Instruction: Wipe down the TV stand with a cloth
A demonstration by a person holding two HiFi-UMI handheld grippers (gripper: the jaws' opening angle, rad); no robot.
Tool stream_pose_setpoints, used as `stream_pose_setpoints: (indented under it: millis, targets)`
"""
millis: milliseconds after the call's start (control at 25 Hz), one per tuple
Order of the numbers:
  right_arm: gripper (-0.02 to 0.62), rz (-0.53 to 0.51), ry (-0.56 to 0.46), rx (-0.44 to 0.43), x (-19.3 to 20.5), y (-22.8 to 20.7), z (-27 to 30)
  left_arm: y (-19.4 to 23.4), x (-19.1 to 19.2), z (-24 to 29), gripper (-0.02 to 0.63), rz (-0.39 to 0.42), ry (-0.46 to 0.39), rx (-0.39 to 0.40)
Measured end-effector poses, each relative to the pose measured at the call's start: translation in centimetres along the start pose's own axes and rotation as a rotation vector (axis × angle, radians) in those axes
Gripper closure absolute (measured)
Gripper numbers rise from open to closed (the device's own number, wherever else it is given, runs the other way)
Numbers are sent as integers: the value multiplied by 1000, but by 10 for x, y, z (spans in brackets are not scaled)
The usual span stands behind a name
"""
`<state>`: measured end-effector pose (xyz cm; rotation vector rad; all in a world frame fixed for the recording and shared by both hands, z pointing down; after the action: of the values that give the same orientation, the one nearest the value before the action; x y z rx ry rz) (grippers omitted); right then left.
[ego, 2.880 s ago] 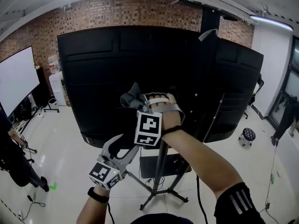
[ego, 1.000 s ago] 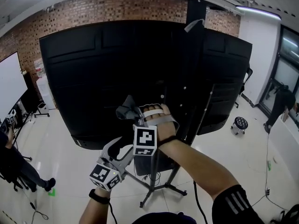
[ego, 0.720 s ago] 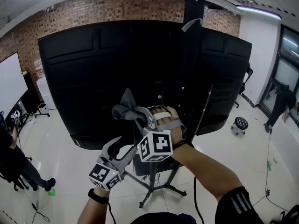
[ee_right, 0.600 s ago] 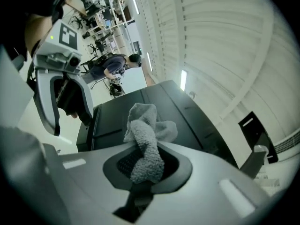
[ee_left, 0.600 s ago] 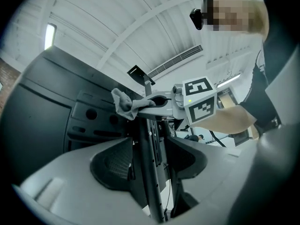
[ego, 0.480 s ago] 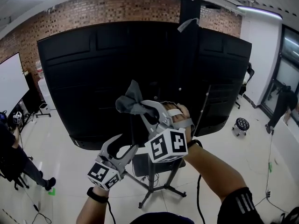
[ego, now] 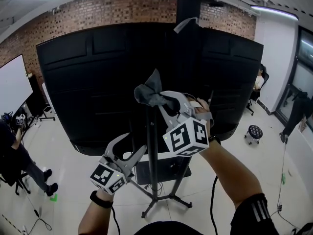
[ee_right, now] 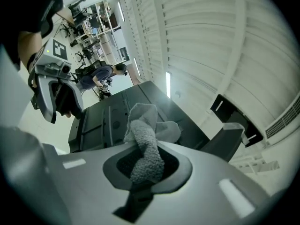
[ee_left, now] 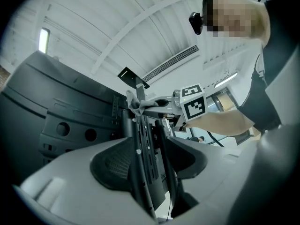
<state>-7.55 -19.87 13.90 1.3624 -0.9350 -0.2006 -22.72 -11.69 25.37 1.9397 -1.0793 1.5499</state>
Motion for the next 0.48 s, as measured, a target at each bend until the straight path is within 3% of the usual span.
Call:
stream_pose_setpoints:
  millis: [480]
  targets:
    - [563, 66, 49, -177, 57, 39, 21, -13, 38, 8, 357, -53, 78, -58]
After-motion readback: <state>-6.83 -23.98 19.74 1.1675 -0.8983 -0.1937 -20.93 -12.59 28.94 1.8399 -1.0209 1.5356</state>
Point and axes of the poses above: the fingertips, and each gripper's own axes: z forward along the fingers, y to its left, x out of its underside, the point moved 9 cm from there along -z, backward along the fingers
